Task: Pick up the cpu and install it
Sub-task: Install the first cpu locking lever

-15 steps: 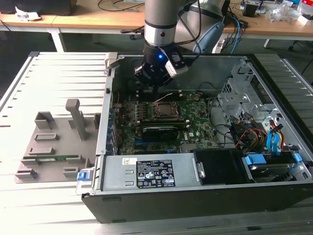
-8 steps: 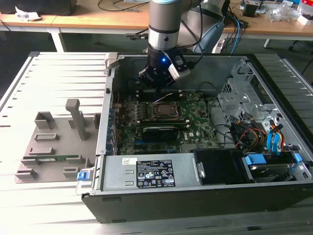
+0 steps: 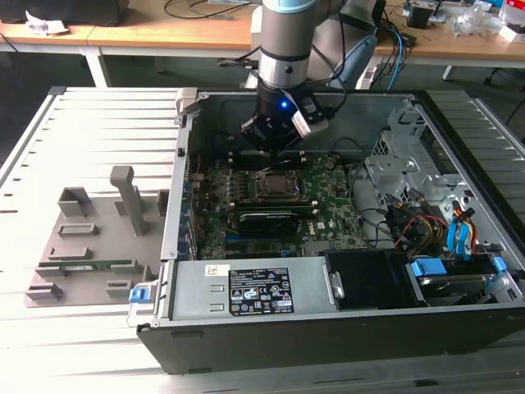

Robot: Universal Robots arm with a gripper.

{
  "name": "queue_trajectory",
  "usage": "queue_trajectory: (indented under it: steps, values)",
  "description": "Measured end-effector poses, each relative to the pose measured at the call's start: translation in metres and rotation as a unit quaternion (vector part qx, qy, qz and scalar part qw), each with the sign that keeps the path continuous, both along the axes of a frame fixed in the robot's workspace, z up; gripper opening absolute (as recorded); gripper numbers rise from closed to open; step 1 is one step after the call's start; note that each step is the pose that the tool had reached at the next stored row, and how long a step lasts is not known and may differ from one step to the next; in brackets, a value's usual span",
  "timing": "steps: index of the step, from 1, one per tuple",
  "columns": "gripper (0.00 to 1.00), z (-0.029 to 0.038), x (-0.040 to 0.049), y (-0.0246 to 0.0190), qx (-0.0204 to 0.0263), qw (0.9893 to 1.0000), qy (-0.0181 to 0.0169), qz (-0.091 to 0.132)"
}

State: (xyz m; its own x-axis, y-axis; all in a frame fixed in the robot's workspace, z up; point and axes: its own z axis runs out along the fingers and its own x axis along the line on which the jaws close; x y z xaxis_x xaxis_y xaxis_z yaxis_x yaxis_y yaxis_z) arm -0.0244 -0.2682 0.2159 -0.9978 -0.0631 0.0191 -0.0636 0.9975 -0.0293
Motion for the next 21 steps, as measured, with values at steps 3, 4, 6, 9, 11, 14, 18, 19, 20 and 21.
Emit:
queue_trajectory:
  steps: [3, 4, 6, 9, 11, 14, 18, 19, 20, 21]
  values:
    - [0.11, -0.0031, 0.0082, 0.0, -0.0012, 1.0, 0.0004, 0.0]
    - [0.11, -0.0037, 0.0096, 0.0, -0.0015, 1.0, 0.0004, 0.0]
    - [0.11, -0.0061, 0.0145, 0.0, -0.0036, 1.0, 0.0005, 0.0]
    - [0.11, -0.0093, 0.0189, 0.0, -0.0059, 1.0, 0.0006, 0.0]
    - [0.11, -0.0106, 0.0207, 0.0001, -0.0075, 1.0, 0.0006, 0.0]
    - [0.11, -0.0138, 0.0227, 0.0, -0.0093, 1.0, 0.0006, 0.0]
    - [0.11, -0.0147, 0.0229, 0.0024, -0.01, 0.9999, 0.0009, 0.001]
    - [0.11, -0.0149, 0.023, 0.0039, -0.0097, 1.0, 0.001, 0.002]
    - [0.11, -0.0145, 0.0232, 0.0041, -0.0094, 1.0, 0.0006, 0.002]
    - [0.11, -0.0142, 0.0232, 0.004, -0.009, 1.0, 0.0004, 0.002]
